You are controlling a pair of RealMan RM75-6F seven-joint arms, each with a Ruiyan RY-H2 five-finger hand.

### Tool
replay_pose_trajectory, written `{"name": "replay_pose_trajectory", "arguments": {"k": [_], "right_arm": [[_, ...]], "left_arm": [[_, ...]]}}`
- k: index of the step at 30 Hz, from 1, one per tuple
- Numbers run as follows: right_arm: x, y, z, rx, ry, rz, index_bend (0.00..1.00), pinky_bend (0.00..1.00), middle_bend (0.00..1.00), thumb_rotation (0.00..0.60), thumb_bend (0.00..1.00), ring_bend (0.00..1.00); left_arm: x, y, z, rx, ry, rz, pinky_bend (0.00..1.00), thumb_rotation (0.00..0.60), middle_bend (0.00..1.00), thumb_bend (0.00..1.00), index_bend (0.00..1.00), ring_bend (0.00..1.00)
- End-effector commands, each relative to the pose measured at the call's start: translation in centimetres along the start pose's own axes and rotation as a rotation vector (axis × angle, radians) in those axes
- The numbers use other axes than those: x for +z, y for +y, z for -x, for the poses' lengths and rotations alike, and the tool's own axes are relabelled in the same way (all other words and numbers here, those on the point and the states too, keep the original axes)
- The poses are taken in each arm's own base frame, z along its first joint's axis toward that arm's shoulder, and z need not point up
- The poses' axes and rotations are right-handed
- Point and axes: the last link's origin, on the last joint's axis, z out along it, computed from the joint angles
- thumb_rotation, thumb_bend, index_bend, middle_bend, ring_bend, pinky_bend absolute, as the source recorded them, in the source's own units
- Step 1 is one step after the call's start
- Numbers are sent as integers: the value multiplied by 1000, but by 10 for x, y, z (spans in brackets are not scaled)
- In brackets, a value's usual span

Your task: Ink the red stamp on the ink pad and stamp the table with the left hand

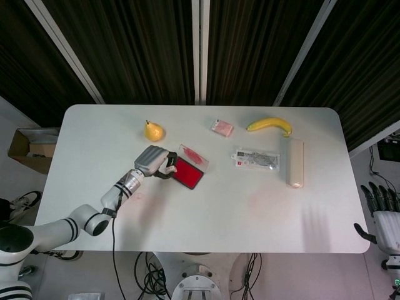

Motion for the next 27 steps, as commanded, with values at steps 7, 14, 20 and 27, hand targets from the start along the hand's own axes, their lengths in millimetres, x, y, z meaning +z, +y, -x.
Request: {"name": "replay_pose_trajectory", "arguments": {"k": [7, 14, 20, 27], "right_arm": [[1, -5, -1, -4, 4, -15, 0, 0, 0, 600, 117, 0], [-1, -1, -2, -6, 4, 1, 0, 0, 0, 600, 117, 0], [-1, -3, -1, -6, 1, -6, 0, 0, 0, 600, 118, 0], [-1, -4, -2, -9, 5, -7, 0, 0, 0, 600, 118, 0]], "left_arm": [[-80, -51, 37, -4, -13, -136, 1000, 600, 694, 467, 680, 1000], [-105, -70, 52, -3, 3, -164, 1000, 600, 692, 467, 677, 1000], [-109, -74, 55, 18, 11, -162, 1000, 600, 684, 459, 667, 1000], [-110, -76, 58, 11, -4, -160, 1000, 600, 617, 443, 574, 989]]}}
